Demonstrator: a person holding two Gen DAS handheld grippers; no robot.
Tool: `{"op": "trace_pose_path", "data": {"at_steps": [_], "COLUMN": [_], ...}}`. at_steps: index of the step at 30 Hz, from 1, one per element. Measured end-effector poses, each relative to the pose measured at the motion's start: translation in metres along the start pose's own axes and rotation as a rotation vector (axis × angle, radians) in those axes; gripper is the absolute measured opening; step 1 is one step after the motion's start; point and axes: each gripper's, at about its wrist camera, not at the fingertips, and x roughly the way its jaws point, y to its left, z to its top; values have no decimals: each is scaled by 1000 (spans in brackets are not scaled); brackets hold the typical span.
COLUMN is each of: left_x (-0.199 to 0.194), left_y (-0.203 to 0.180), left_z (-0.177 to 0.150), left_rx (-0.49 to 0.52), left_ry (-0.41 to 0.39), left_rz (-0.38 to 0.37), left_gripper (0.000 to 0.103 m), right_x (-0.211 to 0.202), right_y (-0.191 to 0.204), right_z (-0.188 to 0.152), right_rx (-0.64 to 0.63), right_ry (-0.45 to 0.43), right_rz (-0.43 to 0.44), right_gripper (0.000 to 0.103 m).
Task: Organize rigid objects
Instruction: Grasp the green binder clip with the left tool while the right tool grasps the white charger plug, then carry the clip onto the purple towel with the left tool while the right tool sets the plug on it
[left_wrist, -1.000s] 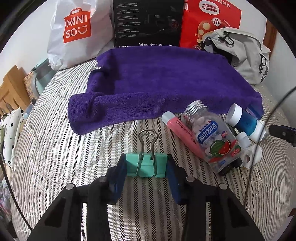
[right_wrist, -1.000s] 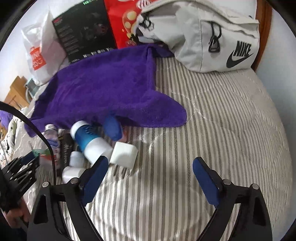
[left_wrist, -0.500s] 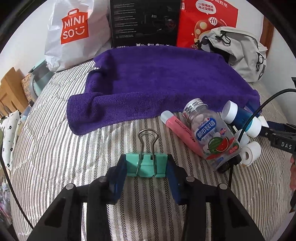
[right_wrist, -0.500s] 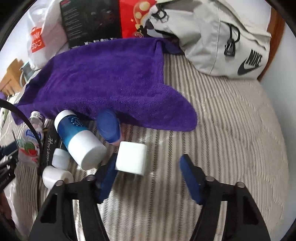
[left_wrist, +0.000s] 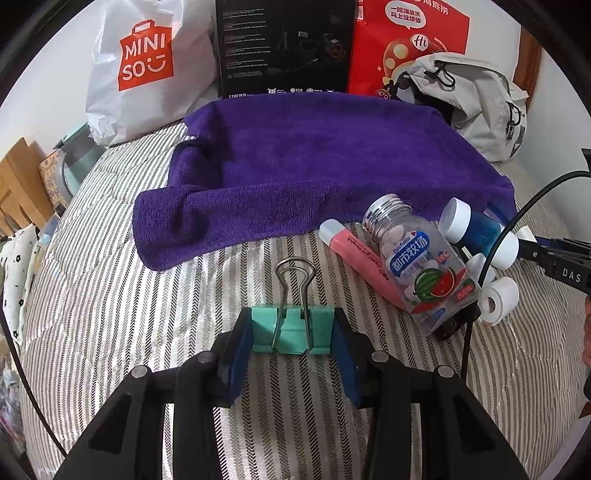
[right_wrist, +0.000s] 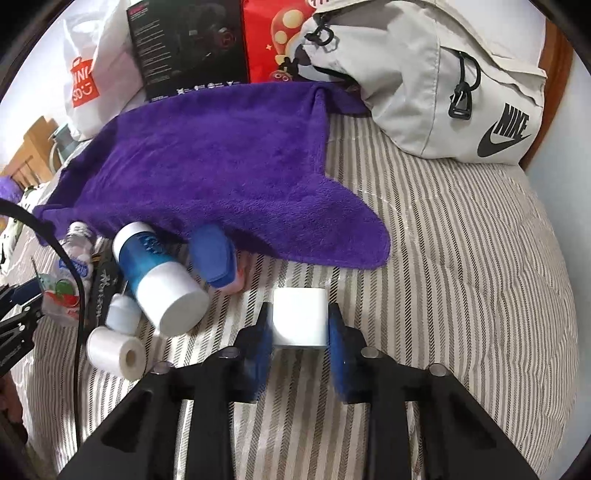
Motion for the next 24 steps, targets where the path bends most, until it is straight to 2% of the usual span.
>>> {"op": "trace_pose_path", "data": {"at_steps": [6, 14, 20, 24], "left_x": [-8, -35, -51, -55], "left_y": [17, 36, 38, 37], "left_z": [-2, 15, 41, 64], "left_rx": [-33, -69, -53, -37], "left_ry": [24, -10, -44, -74], "left_rz": [-30, -34, -30, -35], "left_gripper": [39, 39, 39, 39], "right_x": [-9, -38, -62, -76], "right_y": [-5, -10, -7, -2], "right_z": [-9, -7, 12, 37], "right_rx": [9, 1, -21, -49], "right_ry": [25, -25, -80, -128], "right_rz": [37, 109, 153, 168], "right_gripper": [27, 27, 27, 27]}}
